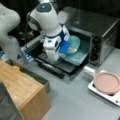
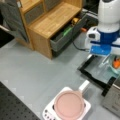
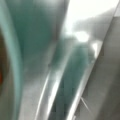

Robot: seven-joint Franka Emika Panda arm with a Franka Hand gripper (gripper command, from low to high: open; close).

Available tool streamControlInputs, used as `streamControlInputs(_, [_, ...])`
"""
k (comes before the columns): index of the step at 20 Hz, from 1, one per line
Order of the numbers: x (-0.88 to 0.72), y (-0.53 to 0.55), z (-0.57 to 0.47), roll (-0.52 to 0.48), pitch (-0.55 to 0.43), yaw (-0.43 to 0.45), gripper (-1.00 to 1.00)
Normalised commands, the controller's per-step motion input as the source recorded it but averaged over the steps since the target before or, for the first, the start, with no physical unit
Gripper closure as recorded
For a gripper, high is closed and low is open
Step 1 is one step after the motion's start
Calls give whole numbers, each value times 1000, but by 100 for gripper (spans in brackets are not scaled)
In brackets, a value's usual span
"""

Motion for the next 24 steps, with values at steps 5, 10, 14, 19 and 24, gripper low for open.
streamControlInputs(5, [-21, 91, -47, -33, 41, -37, -100])
streamControlInputs(10, [-55, 108, -66, -40, 30, -44, 100])
streamControlInputs(14, [-36, 102, -29, -36, 31, -54, 100])
streamControlInputs(19, [-14, 78, -38, -40, 9, -62, 100])
streamControlInputs(24, [6, 75, -31, -47, 1, -62, 100])
